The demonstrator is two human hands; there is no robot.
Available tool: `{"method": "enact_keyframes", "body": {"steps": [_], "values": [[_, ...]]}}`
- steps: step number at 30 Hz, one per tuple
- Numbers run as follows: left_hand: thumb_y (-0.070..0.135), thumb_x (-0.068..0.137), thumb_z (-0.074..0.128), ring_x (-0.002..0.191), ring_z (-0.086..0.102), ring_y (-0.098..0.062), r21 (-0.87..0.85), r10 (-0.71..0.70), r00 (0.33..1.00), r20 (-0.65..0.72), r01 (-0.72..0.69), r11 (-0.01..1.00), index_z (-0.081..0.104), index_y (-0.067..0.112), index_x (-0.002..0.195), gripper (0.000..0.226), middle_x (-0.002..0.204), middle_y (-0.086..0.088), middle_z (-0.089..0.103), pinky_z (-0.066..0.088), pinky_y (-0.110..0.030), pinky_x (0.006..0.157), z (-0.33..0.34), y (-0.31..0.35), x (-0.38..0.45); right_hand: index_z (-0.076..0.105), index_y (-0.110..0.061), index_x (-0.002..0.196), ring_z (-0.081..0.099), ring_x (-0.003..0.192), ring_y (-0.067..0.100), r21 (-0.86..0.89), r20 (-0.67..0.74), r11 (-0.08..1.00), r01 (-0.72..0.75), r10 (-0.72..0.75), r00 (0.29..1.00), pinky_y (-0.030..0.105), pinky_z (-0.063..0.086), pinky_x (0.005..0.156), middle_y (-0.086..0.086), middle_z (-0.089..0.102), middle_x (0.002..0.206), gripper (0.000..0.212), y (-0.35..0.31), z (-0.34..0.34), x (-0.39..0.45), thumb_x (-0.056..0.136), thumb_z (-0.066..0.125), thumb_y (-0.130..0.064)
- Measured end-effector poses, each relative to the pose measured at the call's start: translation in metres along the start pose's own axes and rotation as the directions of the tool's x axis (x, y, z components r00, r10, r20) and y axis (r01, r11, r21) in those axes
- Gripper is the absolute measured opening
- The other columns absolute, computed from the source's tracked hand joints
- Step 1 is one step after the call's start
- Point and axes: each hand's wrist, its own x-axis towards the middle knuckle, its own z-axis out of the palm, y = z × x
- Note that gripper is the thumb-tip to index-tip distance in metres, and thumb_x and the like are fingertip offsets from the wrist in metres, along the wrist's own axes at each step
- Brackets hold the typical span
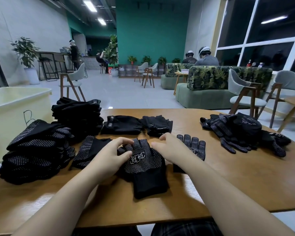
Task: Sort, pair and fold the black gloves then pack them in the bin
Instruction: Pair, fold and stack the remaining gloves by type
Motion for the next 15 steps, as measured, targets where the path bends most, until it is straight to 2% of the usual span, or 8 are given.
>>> {"method": "enact_keyframes", "body": {"steps": [2,4,6,8,10,13,15], "values": [[0.018,0.085,0.066,0.111,0.050,-0.007,0.057,0.017,0.999,-0.030,-0.015,0.998,0.055,0.037,0.108,0.031,0.117,0.012,0.056,0.036,-0.024,0.099,0.006,0.001,0.001,0.053,-0.020,0.123,0.055,0.080,0.013,0.075,-0.011,0.997,0.023,-0.022,1.000,0.025,0.043,0.073,0.000,0.058,0.104,0.039,0.002,0.004,-0.001,0.087,0.058,-0.037],[0.014,0.084,0.067,0.114,0.047,-0.005,0.103,0.052,0.998,-0.032,-0.049,0.994,0.056,0.033,0.112,0.035,0.119,0.012,0.052,0.035,-0.019,0.097,0.011,0.002,-0.002,0.059,-0.023,0.111,0.051,0.061,0.009,0.125,-0.059,0.989,0.084,-0.078,0.995,0.023,0.046,0.062,-0.007,0.055,0.079,0.025,0.006,0.007,-0.004,0.087,0.059,-0.027],[0.013,0.084,0.067,0.115,0.045,-0.001,0.130,0.095,0.995,-0.022,-0.092,0.987,0.057,0.031,0.113,0.036,0.121,0.014,0.047,0.031,-0.014,0.096,0.014,-0.001,-0.005,0.061,-0.025,0.102,0.050,0.058,0.008,0.129,-0.108,0.982,0.140,-0.126,0.986,0.023,0.048,0.062,-0.011,0.047,0.066,0.018,0.009,0.009,-0.007,0.087,0.056,-0.016],[0.012,0.084,0.067,0.117,0.042,0.001,0.134,0.119,0.993,-0.007,-0.117,0.984,0.058,0.034,0.111,0.036,0.124,0.017,0.045,0.028,-0.012,0.096,0.015,-0.004,-0.006,0.064,-0.026,0.102,0.053,0.064,0.010,0.093,-0.107,0.984,0.150,-0.140,0.984,0.025,0.048,0.068,-0.012,0.053,0.078,0.025,0.012,0.008,-0.010,0.087,0.054,-0.009],[0.013,0.085,0.066,0.119,0.041,0.002,0.119,0.115,0.993,0.017,-0.116,0.986,0.057,0.035,0.111,0.035,0.128,0.017,0.042,0.030,-0.015,0.098,0.015,-0.006,-0.005,0.065,-0.024,0.110,0.054,0.080,0.011,-0.004,-0.070,0.992,0.128,-0.128,0.989,0.022,0.042,0.074,-0.006,0.059,0.099,0.029,0.014,0.007,-0.011,0.087,0.054,-0.010],[0.015,0.085,0.066,0.122,0.037,0.001,0.097,0.066,0.997,0.045,-0.070,0.993,0.052,0.034,0.119,0.041,0.136,0.016,0.036,0.034,-0.022,0.102,0.014,-0.007,-0.003,0.060,-0.026,0.121,0.044,0.115,0.020,-0.227,-0.131,0.967,0.116,-0.148,0.980,0.030,0.037,0.094,-0.001,0.053,0.124,0.033,0.012,0.008,-0.006,0.088,0.054,-0.024],[0.016,0.083,0.068,0.126,0.033,-0.001,0.092,0.038,0.998,0.046,-0.042,0.995,0.047,0.032,0.122,0.047,0.139,0.011,0.032,0.028,-0.020,0.107,0.013,-0.009,-0.001,0.053,-0.028,0.126,0.041,0.120,0.022,-0.250,-0.197,0.962,0.108,-0.160,0.967,0.036,0.035,0.098,-0.003,0.055,0.124,0.037,0.003,0.007,0.001,0.090,0.051,-0.036]]}}
